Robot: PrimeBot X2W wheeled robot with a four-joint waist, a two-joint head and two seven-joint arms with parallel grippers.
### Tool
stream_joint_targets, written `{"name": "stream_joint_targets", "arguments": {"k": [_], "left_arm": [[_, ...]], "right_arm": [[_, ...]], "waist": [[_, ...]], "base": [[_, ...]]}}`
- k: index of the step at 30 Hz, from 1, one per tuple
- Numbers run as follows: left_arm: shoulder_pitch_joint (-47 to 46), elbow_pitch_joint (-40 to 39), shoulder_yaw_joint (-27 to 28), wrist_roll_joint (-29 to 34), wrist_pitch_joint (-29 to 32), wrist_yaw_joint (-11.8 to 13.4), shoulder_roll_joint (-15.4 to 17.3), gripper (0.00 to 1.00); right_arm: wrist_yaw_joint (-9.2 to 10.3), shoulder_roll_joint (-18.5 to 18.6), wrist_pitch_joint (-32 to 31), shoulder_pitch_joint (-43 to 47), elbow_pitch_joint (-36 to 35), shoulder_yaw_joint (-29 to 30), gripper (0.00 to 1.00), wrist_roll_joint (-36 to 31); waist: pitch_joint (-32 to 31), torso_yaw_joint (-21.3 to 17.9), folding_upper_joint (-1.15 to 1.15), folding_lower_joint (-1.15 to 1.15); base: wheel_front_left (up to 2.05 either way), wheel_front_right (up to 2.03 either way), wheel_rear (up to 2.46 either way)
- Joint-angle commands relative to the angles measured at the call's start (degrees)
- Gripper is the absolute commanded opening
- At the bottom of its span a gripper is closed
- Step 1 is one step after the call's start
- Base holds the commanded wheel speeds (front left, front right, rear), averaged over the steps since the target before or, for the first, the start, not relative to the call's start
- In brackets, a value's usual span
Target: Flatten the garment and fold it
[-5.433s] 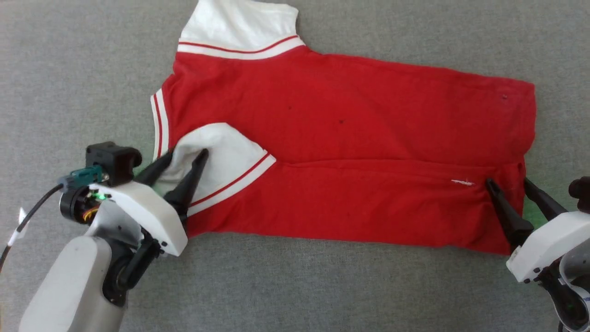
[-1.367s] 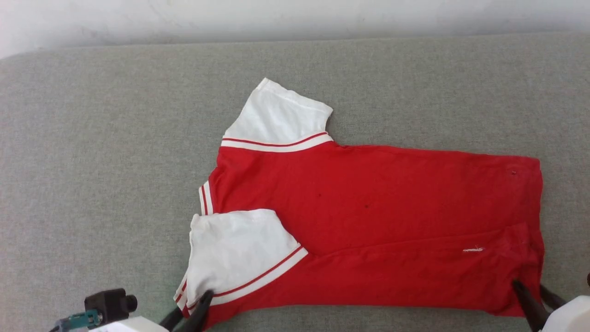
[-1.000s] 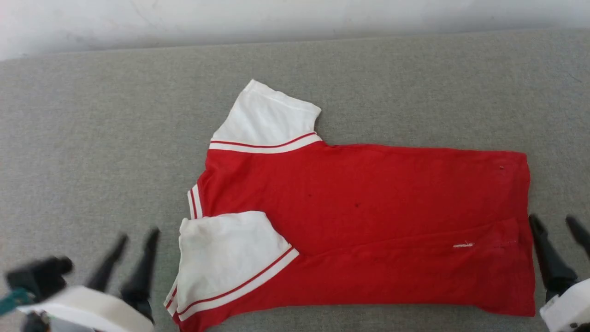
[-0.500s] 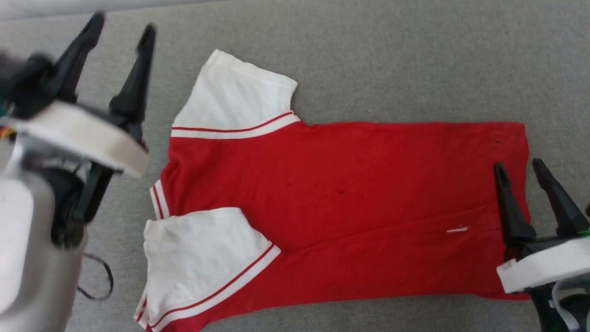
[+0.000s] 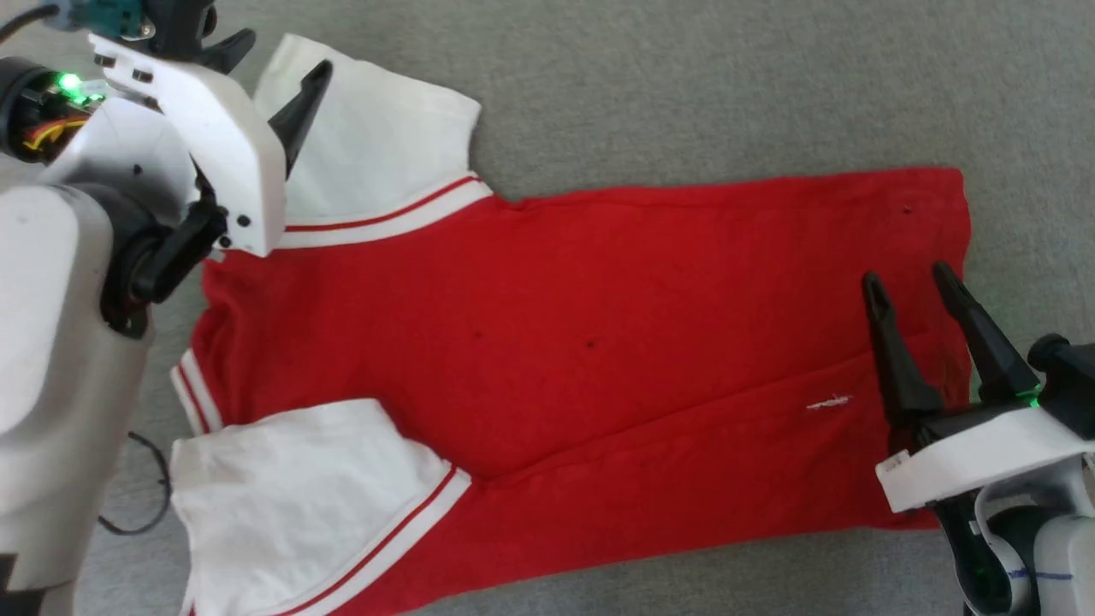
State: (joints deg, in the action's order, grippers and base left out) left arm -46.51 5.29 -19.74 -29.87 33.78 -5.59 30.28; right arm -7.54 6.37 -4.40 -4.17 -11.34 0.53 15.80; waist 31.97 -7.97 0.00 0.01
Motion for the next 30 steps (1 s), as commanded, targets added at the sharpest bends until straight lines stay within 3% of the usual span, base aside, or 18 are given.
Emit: {"name": "stream_joint_targets", "arguments": {"k": [1,7,8,9,20,26,30], "left_arm": [[-1.4,0.8,-0.2,-0.2,0.9,-0.3,0.8,1.0],[-2.2,4.4,-0.9,0.5,7.2,1.3,3.1,1.0],[-2.0,4.7,-1.1,-0.2,8.5,1.2,3.2,0.75],[-1.8,4.5,-1.0,-1.0,9.3,1.0,3.2,0.0],[0.3,2.0,0.1,-3.2,4.2,0.6,2.2,0.0],[1.2,1.4,0.4,-3.7,3.1,0.9,1.9,0.0],[1.1,0.8,0.4,-3.9,3.1,1.1,1.9,0.0]], "right_arm": [[0.05,0.0,0.5,-1.2,0.4,-0.3,1.0,0.4],[0.05,0.1,1.2,-2.2,1.5,-0.9,1.0,0.7],[0.05,0.1,1.3,-2.3,1.6,-0.9,1.0,0.8],[0.05,0.2,1.4,-2.3,1.6,-0.8,1.0,0.8],[0.05,5.4,-2.1,-7.8,-2.9,3.4,1.0,0.8],[0.05,6.4,-11.0,-13.0,-2.3,7.0,1.0,3.7],[0.05,5.4,-21.7,-15.7,1.4,8.9,1.0,6.0]], "waist": [[2.3,-2.1,0.0,-0.01],[3.9,-3.4,0.0,-0.01],[4.0,-3.5,0.0,-0.01],[4.0,-3.5,0.0,-0.01],[1.1,-1.3,0.0,-0.01],[1.2,-0.4,0.0,-0.01],[2.4,0.4,0.0,-0.01]], "base": [[0.0,0.0,0.0],[0.0,0.0,0.0],[0.0,0.0,0.0],[0.0,0.0,0.0],[0.0,0.0,0.0],[0.0,0.0,0.0],[0.0,0.0,0.0]]}}
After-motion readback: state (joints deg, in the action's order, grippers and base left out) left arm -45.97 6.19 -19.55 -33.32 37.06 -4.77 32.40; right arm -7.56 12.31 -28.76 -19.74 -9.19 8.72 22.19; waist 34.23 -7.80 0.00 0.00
